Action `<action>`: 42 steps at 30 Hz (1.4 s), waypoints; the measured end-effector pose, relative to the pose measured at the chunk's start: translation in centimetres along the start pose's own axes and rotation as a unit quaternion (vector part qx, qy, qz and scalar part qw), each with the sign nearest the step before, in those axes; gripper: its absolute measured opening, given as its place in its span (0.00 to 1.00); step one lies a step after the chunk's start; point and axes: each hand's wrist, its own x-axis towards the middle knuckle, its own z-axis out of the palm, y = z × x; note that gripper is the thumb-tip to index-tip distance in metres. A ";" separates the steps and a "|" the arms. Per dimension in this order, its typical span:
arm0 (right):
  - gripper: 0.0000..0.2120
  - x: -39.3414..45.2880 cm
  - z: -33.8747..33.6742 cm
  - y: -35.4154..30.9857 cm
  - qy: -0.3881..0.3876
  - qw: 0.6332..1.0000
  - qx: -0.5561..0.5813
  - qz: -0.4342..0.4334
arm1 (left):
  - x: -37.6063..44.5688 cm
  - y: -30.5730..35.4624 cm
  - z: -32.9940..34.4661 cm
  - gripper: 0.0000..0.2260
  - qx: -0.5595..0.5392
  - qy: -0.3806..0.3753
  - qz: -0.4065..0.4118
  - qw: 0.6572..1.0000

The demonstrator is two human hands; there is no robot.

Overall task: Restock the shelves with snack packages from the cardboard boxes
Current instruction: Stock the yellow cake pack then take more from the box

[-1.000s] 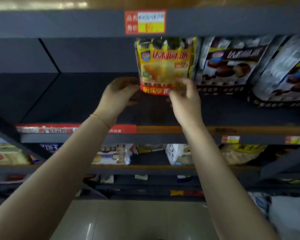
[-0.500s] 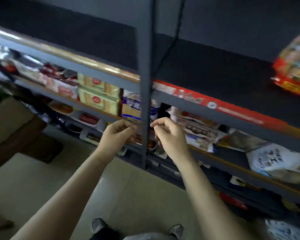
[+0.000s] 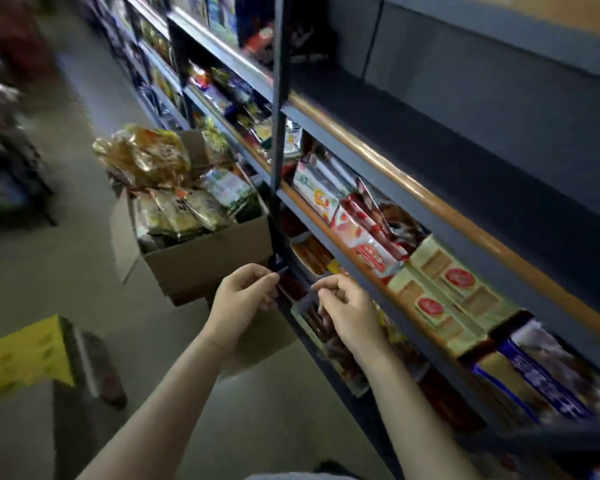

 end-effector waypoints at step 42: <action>0.40 79.5 38.7 -2.0 0.005 0.891 -0.436 0.129 | 63.4 -7.6 -34.8 0.36 0.651 0.061 0.040 0.756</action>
